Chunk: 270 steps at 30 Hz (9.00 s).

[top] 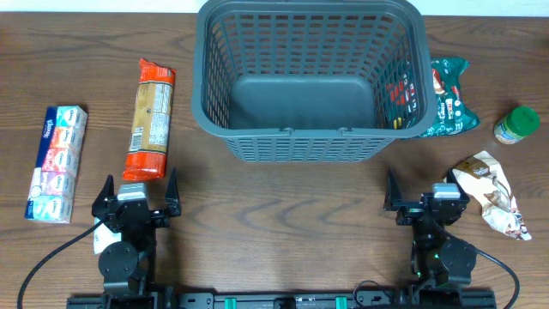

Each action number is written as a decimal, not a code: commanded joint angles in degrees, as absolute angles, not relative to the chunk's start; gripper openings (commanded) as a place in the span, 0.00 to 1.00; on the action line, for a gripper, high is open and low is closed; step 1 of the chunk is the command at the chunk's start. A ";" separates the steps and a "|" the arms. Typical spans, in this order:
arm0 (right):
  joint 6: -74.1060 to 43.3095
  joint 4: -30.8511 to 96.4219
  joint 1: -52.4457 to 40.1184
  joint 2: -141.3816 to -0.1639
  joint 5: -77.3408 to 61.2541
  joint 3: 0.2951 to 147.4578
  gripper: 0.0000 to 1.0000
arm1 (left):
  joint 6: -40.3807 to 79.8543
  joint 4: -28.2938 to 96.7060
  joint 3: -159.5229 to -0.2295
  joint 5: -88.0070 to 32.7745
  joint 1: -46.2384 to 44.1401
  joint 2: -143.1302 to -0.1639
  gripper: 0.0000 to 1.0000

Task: Pack container

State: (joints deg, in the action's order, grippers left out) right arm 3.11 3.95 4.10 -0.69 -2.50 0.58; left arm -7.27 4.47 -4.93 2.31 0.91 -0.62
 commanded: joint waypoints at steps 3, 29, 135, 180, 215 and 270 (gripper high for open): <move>2.17 4.03 3.66 -0.38 -1.72 0.32 0.99 | -6.52 4.21 -4.16 2.33 0.67 -0.23 0.99; 2.17 4.03 3.66 -0.38 -1.72 0.32 0.99 | -6.52 4.21 -4.16 2.35 0.67 -0.23 0.99; 2.17 4.03 3.66 -0.38 -1.72 0.32 0.99 | -6.52 4.21 -4.16 2.33 0.67 -0.23 0.99; 2.13 5.89 3.73 -3.11 4.58 7.18 0.99 | -6.52 4.21 -4.16 2.35 0.67 -0.23 0.99; 5.19 63.24 26.98 -82.30 -6.24 102.41 0.99 | -6.52 4.21 -4.16 2.33 0.67 -0.23 0.99; 13.37 82.24 19.42 -120.09 -4.78 130.76 0.99 | -6.52 4.21 -4.16 2.35 0.67 -0.23 0.99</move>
State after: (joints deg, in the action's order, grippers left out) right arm 13.06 82.63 19.77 -119.81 -4.05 125.99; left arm -7.27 4.47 -4.80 2.31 0.91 -0.62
